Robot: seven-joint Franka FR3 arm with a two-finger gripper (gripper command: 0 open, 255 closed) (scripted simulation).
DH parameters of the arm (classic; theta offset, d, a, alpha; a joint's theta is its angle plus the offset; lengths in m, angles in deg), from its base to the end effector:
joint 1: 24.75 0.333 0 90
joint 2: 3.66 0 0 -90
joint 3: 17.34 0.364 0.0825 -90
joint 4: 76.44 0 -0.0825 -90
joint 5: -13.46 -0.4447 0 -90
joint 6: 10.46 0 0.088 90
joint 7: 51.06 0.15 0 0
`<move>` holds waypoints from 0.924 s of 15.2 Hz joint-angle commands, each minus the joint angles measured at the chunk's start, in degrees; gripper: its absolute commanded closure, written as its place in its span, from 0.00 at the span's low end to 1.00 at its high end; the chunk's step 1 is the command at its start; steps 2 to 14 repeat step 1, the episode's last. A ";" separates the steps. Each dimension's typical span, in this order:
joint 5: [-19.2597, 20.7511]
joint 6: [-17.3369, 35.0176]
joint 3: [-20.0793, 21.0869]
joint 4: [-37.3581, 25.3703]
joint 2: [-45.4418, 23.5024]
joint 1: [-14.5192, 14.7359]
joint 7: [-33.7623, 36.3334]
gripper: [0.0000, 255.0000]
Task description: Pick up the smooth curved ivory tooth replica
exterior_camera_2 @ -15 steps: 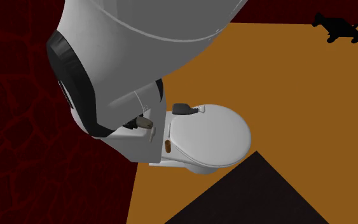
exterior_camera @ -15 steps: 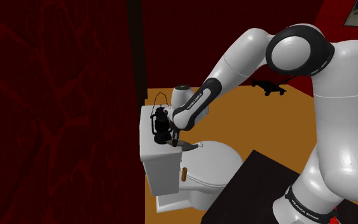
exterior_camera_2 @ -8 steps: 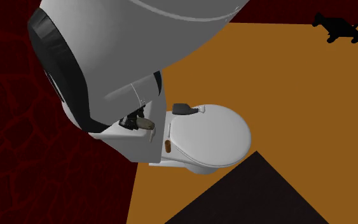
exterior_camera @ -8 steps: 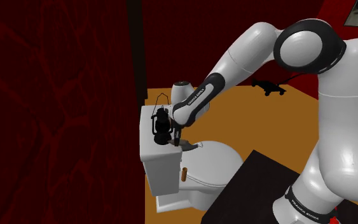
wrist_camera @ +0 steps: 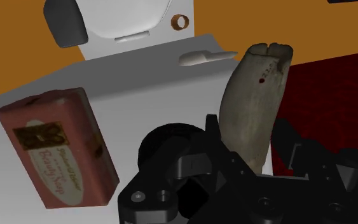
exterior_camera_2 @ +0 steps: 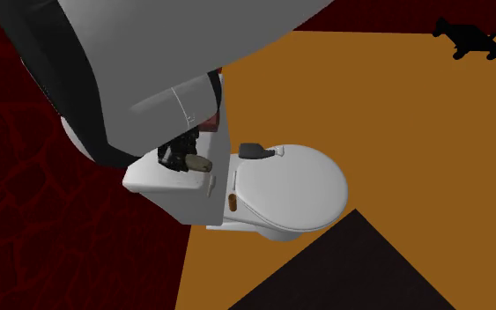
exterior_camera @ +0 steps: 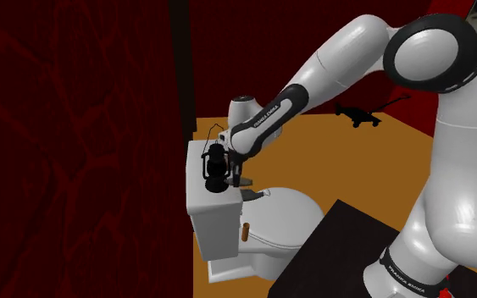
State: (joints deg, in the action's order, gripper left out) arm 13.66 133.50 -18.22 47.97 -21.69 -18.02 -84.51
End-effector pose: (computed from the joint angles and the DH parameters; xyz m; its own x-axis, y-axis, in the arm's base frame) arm 0.6163 0.0629 0.2038 0.7713 0.6362 0.0184 0.6359 -0.7715 0.0204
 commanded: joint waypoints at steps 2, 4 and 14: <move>0.01 -0.33 0.01 0.01 0.31 0.02 0.02 1.00; 0.01 -0.33 0.01 0.01 0.31 0.02 0.02 1.00; 0.01 -0.33 0.01 0.01 0.31 0.02 0.02 1.00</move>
